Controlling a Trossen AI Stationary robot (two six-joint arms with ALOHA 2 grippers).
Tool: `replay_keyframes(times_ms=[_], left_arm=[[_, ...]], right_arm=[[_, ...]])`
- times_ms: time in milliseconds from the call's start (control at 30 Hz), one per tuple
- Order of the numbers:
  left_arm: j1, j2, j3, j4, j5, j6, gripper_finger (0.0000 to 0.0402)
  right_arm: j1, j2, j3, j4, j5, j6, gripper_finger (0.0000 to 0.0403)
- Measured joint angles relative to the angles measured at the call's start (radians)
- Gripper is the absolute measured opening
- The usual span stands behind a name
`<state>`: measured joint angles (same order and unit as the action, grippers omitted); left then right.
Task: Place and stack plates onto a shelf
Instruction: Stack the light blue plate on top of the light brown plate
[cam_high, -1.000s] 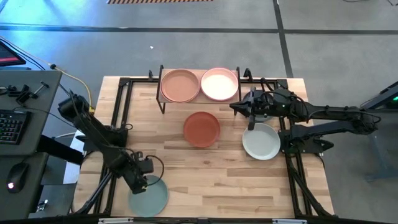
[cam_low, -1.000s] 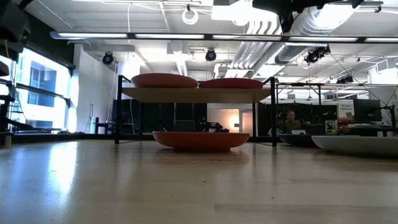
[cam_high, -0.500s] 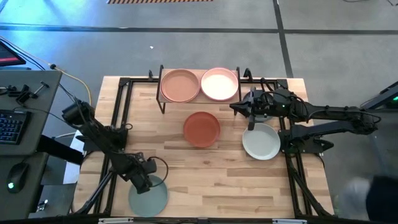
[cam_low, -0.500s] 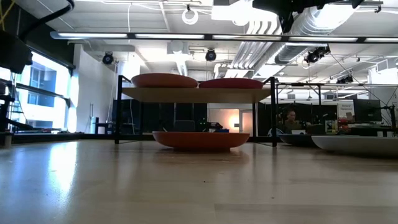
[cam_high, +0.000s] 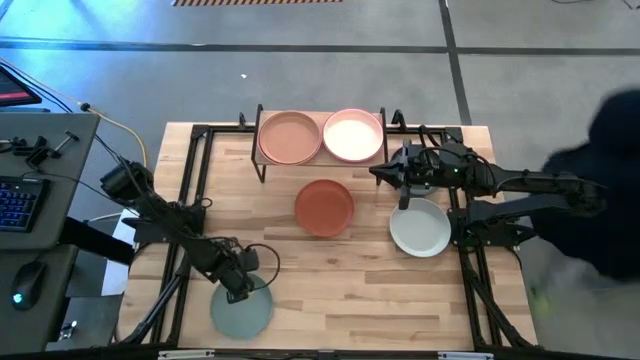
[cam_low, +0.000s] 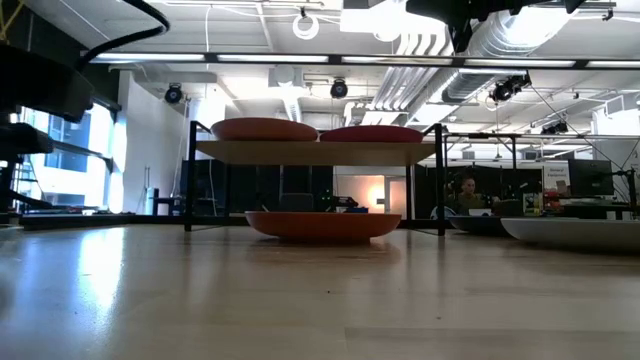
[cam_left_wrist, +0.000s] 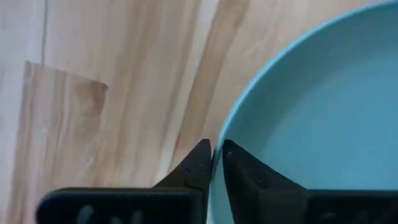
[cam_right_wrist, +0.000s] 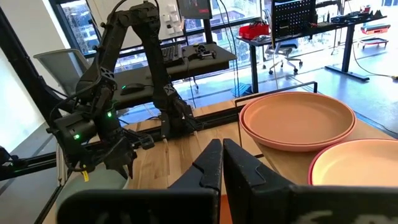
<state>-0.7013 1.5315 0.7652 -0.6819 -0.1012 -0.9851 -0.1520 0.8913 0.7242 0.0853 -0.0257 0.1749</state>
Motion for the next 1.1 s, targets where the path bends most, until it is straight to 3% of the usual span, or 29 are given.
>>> replay_keyframes(times_ms=[267, 667, 1100], left_arm=[[0.122, -0.014, 0.001, 0.001, 0.011, -0.005, 0.0005], [0.439, -0.032, 0.001, 0.008, 0.073, -0.084, 0.0006], [0.5, -0.056, 0.004, 0.022, 0.09, 0.026, 0.0064]], right_arm=[[0.0, 0.0, 0.0, -0.023, 0.0, 0.0, 0.0], [0.0, 0.0, 0.0, -0.041, 0.053, 0.001, 0.0], [0.0, 0.0, 0.0, -0.041, 0.053, 0.004, 0.0]])
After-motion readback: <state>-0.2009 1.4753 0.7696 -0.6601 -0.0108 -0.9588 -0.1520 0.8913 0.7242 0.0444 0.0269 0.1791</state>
